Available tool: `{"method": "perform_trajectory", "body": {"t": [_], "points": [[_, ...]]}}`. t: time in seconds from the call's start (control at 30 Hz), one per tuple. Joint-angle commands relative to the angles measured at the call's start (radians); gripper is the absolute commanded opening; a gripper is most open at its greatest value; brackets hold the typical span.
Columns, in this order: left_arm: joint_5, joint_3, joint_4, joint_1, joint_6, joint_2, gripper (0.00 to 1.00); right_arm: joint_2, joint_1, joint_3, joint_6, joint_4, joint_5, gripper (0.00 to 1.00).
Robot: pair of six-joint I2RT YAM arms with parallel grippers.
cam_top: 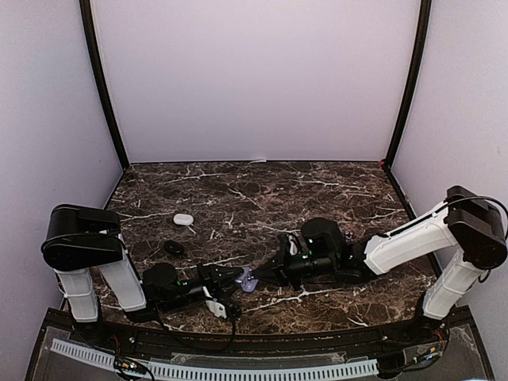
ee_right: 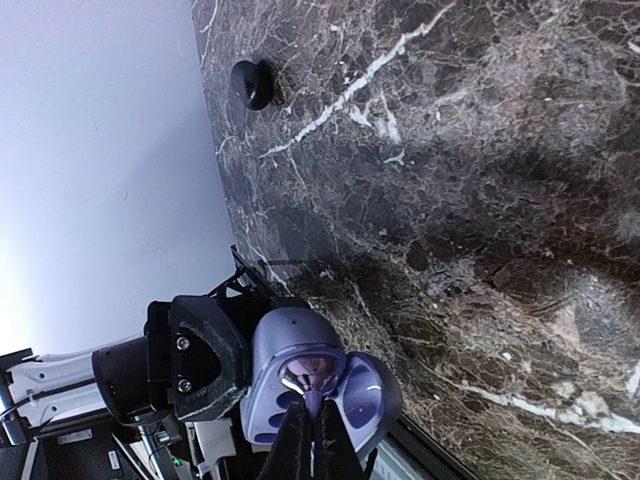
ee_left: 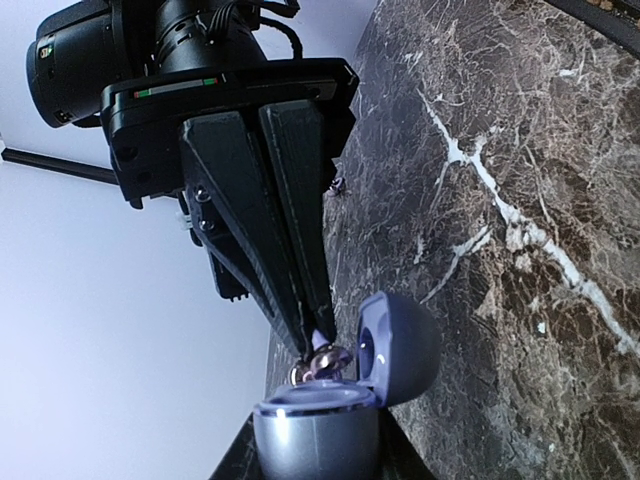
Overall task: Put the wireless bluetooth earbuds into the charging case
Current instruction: Insert the left earbud into the left side groove of the charging case.
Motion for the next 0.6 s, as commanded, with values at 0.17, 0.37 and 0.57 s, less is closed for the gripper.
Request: {"method": "perform_trajectory", "body": {"t": [0.17, 0.37, 0.57], "points": [[0.002, 0.016, 0.211, -0.006, -0.024, -0.025, 0.02, 0.046, 0.014, 0.025, 0.050, 0.136, -0.043, 0.02], [0.004, 0.014, 0.211, -0.007, -0.027, -0.026, 0.02, 0.038, 0.014, 0.023, 0.049, 0.135, -0.037, 0.09], [0.005, 0.010, 0.211, -0.010, -0.023, -0.026, 0.02, 0.011, 0.014, 0.010, 0.047, 0.127, -0.008, 0.05]]}}
